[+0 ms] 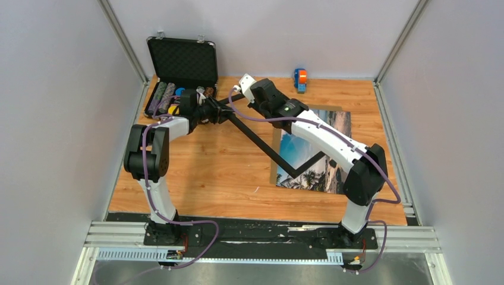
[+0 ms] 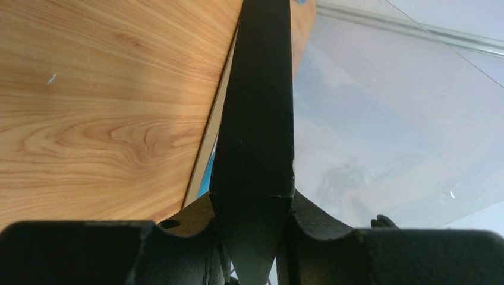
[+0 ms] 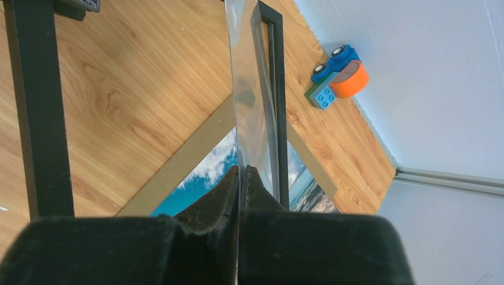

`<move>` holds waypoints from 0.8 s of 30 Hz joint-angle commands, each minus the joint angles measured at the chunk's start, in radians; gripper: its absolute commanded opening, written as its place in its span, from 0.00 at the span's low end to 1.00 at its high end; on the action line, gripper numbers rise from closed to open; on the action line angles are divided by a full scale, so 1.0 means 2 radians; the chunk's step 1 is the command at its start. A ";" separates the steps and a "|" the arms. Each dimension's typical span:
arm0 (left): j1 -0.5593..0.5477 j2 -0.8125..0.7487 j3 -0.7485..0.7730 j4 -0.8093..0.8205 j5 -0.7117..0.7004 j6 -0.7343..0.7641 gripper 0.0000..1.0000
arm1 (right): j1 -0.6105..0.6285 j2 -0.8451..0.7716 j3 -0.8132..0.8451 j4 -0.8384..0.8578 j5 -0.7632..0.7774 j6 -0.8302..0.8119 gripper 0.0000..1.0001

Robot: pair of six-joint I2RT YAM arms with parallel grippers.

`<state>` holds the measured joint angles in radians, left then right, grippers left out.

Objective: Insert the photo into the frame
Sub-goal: Pick up the photo frame item from the photo frame.

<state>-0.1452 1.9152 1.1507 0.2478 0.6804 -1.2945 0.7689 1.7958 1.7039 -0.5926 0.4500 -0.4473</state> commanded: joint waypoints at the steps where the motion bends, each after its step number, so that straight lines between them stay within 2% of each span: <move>1: -0.003 0.008 -0.005 -0.007 -0.045 0.041 0.00 | 0.010 -0.039 0.047 0.030 -0.029 0.015 0.00; 15: -0.002 0.003 -0.005 -0.030 -0.052 0.073 0.00 | 0.002 -0.079 0.086 0.028 -0.019 0.001 0.00; 24: 0.002 -0.017 0.021 -0.059 -0.038 0.118 0.00 | -0.045 -0.114 0.102 0.027 -0.029 0.008 0.00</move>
<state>-0.1452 1.9171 1.1534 0.1959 0.6830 -1.2457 0.7292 1.6402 1.8477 -0.5793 0.3935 -0.4389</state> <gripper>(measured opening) 0.345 0.003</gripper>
